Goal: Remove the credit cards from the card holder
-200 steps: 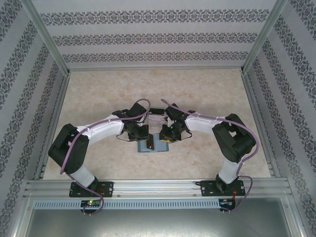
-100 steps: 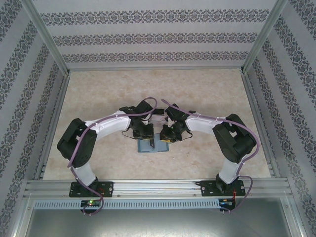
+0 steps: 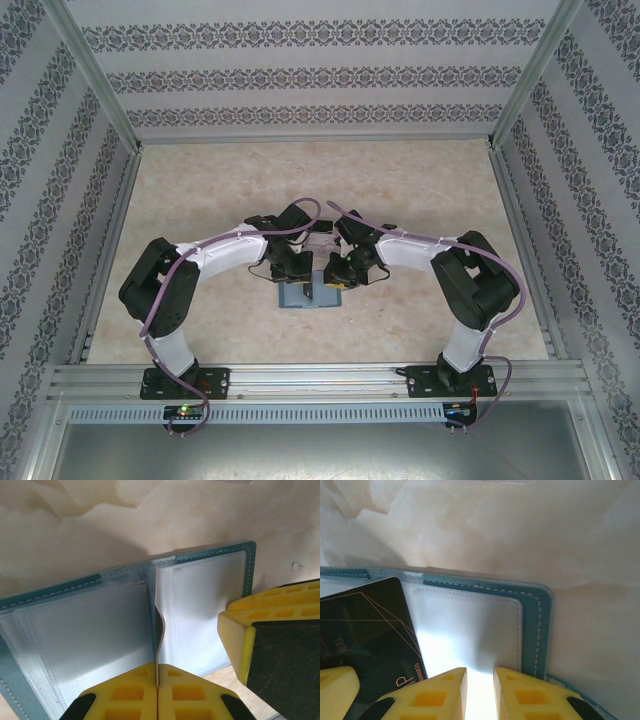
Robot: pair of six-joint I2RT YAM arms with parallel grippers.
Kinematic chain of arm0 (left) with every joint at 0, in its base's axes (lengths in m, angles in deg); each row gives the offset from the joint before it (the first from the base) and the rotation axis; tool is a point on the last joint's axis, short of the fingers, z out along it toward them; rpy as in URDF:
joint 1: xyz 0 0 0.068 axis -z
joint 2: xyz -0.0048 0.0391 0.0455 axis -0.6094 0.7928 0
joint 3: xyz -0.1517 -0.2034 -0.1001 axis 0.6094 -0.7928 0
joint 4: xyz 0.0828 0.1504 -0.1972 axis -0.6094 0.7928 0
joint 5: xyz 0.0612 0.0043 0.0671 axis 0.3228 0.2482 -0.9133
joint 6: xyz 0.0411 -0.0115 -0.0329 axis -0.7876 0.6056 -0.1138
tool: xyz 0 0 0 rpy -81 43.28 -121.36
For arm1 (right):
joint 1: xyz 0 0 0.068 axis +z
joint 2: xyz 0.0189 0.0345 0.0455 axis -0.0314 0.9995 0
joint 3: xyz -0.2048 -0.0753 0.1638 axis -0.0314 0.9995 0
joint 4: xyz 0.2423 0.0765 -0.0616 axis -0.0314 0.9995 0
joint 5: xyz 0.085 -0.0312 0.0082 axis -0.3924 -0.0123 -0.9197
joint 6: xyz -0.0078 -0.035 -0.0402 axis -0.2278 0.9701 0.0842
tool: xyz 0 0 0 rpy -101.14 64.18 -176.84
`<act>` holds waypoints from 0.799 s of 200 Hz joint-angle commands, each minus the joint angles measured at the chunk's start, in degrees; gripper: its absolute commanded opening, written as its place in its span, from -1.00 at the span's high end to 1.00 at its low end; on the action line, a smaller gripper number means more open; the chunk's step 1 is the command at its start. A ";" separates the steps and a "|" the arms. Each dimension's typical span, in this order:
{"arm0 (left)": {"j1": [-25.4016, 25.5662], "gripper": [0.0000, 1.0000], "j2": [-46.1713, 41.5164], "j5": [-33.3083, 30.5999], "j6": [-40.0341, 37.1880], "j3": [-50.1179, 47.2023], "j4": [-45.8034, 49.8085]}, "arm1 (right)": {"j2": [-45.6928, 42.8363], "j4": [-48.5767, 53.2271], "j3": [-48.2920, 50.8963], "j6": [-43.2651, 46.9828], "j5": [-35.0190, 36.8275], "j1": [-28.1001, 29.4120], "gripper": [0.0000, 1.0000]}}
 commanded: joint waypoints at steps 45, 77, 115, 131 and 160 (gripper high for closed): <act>0.09 0.93 -5.47 -5.75 -4.60 3.52 5.92 | -4.33 3.86 -0.27 1.25 1.85 -0.84 0.56; -0.40 0.93 -5.72 -5.43 -9.56 5.62 8.03 | -7.15 5.03 -0.42 1.43 2.09 -1.64 0.56; -0.85 0.95 -2.34 -6.46 -22.28 10.85 12.72 | -9.76 6.84 -0.02 2.72 2.73 -3.69 0.56; -0.83 0.96 0.13 -7.13 -28.07 13.91 15.90 | -10.86 7.47 0.44 3.25 2.69 -4.72 0.56; -0.85 0.96 3.14 -6.47 -38.71 17.69 19.12 | -12.81 8.10 1.79 3.87 2.79 -6.45 0.56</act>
